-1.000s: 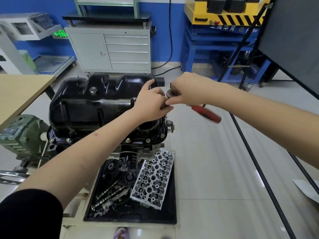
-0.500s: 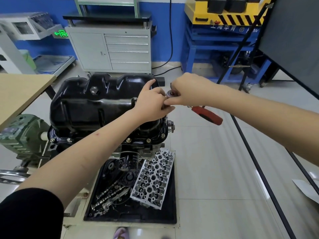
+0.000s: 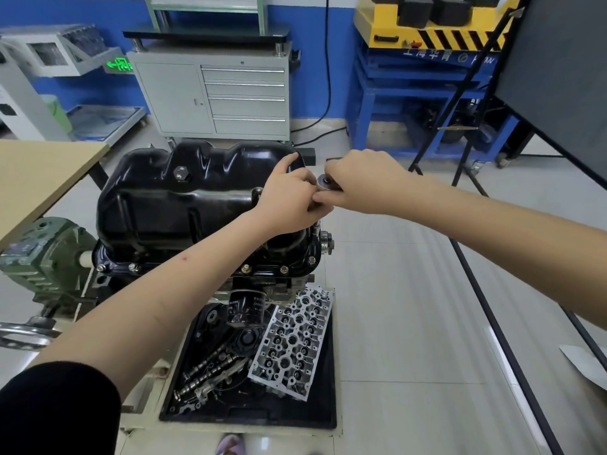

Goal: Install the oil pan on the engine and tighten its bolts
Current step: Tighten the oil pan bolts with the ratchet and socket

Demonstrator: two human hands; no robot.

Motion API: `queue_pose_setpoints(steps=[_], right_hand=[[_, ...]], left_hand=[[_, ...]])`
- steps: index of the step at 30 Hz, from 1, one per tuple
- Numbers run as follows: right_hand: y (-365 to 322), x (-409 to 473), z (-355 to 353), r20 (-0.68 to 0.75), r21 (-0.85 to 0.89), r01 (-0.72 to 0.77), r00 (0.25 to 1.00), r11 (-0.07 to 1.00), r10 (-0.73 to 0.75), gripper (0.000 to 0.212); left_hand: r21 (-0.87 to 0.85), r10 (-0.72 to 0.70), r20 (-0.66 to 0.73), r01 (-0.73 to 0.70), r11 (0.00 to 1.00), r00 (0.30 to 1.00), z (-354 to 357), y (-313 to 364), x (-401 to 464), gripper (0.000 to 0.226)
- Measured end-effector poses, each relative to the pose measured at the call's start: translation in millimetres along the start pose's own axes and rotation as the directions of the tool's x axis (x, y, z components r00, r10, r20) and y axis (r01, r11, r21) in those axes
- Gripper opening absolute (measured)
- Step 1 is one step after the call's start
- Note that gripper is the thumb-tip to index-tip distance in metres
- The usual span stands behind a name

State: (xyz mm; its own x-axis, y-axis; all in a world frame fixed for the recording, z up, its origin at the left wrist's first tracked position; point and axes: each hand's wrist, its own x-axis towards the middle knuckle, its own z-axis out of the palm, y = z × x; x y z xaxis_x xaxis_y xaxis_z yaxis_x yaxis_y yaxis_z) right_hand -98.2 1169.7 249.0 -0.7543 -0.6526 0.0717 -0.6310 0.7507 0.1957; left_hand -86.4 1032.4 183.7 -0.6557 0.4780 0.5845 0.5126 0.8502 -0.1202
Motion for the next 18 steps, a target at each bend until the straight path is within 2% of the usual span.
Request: queue_pose_setpoints(steps=[3,6,9,11,15,18], right_hand=[[2.8,4.6,-3.2,0.038,0.041,0.023,0.999,0.999,-0.024,0.036],[16.7,10.7,-8.7,0.074,0.097,0.158,0.983,0.983,-0.166,0.026],[27.8,11.4,-5.9,0.095,0.284,0.191,0.970,0.939,-0.226,0.024],[31.3,9.0,1.0,0.085,0.345,0.133,0.981,0.929,-0.172,0.028],[21.7,0.6,22.3,-0.115,0.182,0.037,0.993,0.983,-0.016,0.037],[6.8,-5.0,31.4,-0.119,0.347,-0.131,0.976,0.929,0.182,0.033]], left_hand=[[-0.040,-0.050,0.076,0.053,0.998,0.996,5.9,-4.9,-0.4,0.022],[-0.036,-0.126,0.136,0.132,0.991,0.983,10.5,-9.5,-0.3,0.027],[-0.009,-0.153,0.185,0.158,0.987,0.971,13.6,-10.2,0.9,0.032],[0.000,-0.151,0.187,0.154,0.988,0.971,15.4,-10.8,1.2,0.033],[0.006,-0.132,0.132,0.133,0.991,0.982,17.4,-10.2,-0.4,0.029],[0.009,-0.143,0.133,0.143,0.990,0.981,18.3,-10.5,-0.3,0.030]])
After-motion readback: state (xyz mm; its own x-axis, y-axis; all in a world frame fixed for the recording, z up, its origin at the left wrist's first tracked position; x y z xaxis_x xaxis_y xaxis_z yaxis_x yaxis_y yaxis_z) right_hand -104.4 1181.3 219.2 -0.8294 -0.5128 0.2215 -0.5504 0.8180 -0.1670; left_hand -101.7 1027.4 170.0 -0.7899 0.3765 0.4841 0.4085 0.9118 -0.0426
